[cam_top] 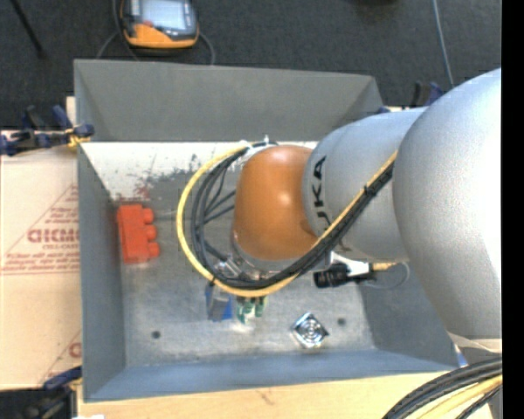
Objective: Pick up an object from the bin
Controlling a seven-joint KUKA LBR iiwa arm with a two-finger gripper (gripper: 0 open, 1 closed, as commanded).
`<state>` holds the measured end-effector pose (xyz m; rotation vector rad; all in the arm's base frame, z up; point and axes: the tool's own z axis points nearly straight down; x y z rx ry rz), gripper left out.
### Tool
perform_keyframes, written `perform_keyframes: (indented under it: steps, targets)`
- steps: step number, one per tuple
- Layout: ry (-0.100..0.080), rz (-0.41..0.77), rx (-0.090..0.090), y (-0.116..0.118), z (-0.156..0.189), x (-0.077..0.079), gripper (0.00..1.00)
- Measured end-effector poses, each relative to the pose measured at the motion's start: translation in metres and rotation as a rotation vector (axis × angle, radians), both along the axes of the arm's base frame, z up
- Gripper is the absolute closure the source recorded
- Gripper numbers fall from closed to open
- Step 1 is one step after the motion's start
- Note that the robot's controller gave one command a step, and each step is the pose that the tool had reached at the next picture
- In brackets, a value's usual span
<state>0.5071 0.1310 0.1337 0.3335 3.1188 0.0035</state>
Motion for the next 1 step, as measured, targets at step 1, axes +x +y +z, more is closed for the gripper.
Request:
perform_keyframes:
  steps: [1]
  targets:
    - [-0.006, -0.001, 0.002, 0.0082, 0.1242, -0.0016, 1.0]
